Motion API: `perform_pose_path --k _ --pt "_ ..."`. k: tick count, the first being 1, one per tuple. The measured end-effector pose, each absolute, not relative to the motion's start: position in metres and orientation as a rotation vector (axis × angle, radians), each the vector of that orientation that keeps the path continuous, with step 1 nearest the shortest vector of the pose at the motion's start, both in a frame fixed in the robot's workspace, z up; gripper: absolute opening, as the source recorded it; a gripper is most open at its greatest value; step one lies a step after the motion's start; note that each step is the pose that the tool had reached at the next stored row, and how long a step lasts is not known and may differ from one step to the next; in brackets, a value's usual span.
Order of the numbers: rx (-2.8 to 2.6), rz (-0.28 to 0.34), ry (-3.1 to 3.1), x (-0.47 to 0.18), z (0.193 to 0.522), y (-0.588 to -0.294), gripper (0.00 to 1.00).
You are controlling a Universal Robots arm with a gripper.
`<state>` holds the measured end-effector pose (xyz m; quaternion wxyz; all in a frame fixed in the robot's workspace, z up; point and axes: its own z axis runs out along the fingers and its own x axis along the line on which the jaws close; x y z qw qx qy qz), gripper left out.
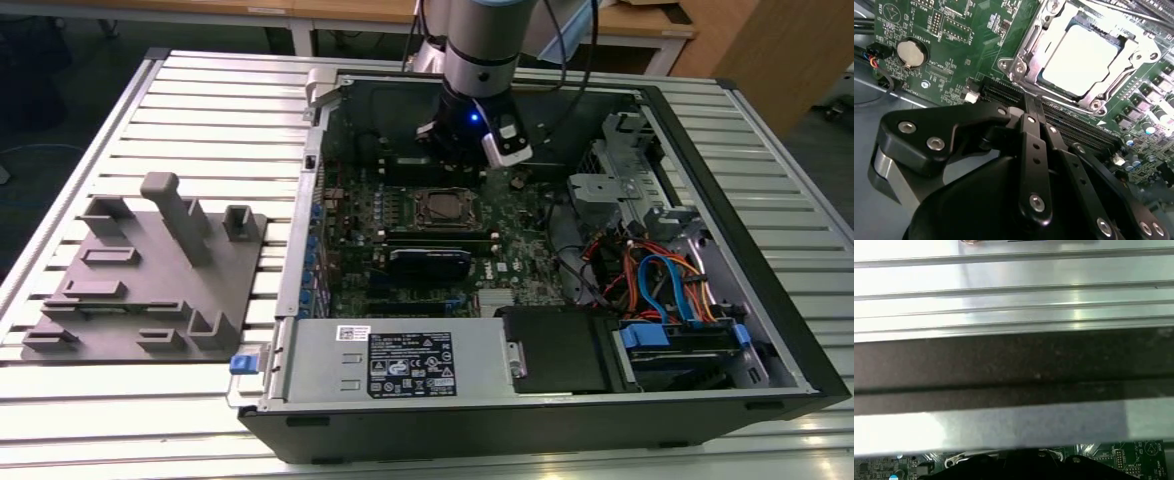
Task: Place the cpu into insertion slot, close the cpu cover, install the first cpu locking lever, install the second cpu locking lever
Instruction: 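Install the first cpu locking lever, then install the second cpu locking lever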
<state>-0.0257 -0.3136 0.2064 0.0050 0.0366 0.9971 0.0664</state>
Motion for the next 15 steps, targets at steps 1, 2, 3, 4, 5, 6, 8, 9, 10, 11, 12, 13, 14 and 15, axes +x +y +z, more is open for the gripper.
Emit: perform_pose_path --k 1,2,3,4,5,6,8,9,10,11,12,13,14,15 --pt "0.115 0.208 3.123 -0.0257 0.2065 -0.3137 0.1" --pt "0.114 0.207 3.123 -0.0257 0.2066 -0.3143 0.1" --pt "0.114 0.207 3.123 -0.0257 0.2065 -0.3154 0.1" --pt "0.115 0.208 3.123 -0.0257 0.2064 -0.3163 0.1" --pt "0.115 0.208 3.123 -0.0257 0.2063 -0.3169 0.1" --pt "0.115 0.208 3.123 -0.0257 0.2063 -0.317 0.1" --pt "0.115 0.208 3.123 -0.0257 0.2063 -0.3175 0.1" --pt "0.115 0.208 3.123 -0.0257 0.2062 -0.3179 0.1" --pt "0.115 0.208 3.123 -0.0257 0.2062 -0.3179 0.1" --pt "0.115 0.207 3.123 -0.0257 0.2062 -0.318 0.1" --pt "0.115 0.208 3.123 -0.0257 0.2062 -0.318 0.1" --pt "0.115 0.208 3.123 -0.0257 0.2062 -0.3181 0.1" --pt "0.115 0.208 3.123 -0.0257 0.2062 -0.3181 0.1" --pt "0.115 0.208 3.123 -0.0257 0.2062 -0.3182 0.1"
